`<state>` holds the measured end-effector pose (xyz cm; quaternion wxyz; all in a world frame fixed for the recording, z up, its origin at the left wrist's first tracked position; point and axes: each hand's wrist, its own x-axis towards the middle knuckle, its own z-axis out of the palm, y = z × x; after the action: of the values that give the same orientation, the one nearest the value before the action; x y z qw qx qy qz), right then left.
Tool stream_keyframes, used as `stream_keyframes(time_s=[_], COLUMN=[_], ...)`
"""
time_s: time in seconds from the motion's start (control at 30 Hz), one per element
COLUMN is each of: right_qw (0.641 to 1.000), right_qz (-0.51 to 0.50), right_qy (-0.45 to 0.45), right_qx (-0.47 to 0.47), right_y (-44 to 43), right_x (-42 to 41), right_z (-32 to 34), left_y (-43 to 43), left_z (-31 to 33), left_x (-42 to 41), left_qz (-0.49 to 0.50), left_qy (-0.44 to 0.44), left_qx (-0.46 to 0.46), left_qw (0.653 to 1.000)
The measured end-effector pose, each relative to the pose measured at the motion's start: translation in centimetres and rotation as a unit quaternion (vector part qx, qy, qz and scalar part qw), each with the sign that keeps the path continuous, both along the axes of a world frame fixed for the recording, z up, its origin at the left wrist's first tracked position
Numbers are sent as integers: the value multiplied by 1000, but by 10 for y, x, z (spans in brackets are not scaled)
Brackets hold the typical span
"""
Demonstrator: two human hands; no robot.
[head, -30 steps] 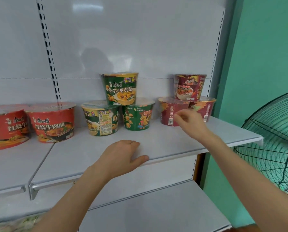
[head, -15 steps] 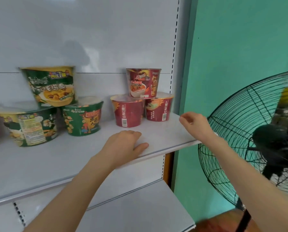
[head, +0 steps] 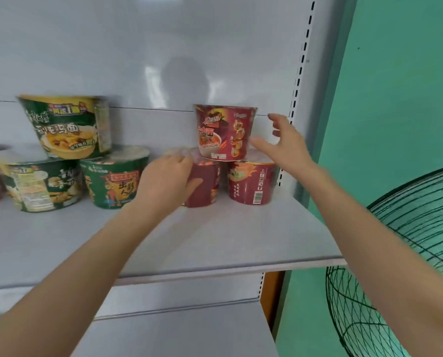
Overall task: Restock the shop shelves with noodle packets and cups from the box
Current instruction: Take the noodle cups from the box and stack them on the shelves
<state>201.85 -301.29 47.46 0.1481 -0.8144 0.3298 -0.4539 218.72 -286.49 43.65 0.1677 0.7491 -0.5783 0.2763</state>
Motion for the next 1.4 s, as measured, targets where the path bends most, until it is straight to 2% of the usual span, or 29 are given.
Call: stream_keyframes(time_s=[0.17,0.3,0.53,0.67,0.97,1.17,1.4], right_qw=[996,994,993,993,993,992,992], right_qz=[85,110,100,91,85,88,90], right_qy=[31,-2,-58,-70,-85,-92,-93], right_qx=[9,14,0,-4,-6,-3,-2], right_y=[-9,-15,-21,-23,-23,-21,-19], right_x=[26,33,29,26,24,23,26], right_z=[22,25,26,27,27,25,25], left_y=[-28,-39,-30,-23,-49,-35,-39], left_z=[6,4,2,4,1,-2,-4], left_x=[7,9,32,54,23,43,39], left_qz=[4,-28,-162,-159,-103,-190,-196], left_qy=[-30,-19,89,142,13,127,137], left_qx=[20,24,-23,13,25,-26,-16], left_qw=[999,999,983,977,994,973,971])
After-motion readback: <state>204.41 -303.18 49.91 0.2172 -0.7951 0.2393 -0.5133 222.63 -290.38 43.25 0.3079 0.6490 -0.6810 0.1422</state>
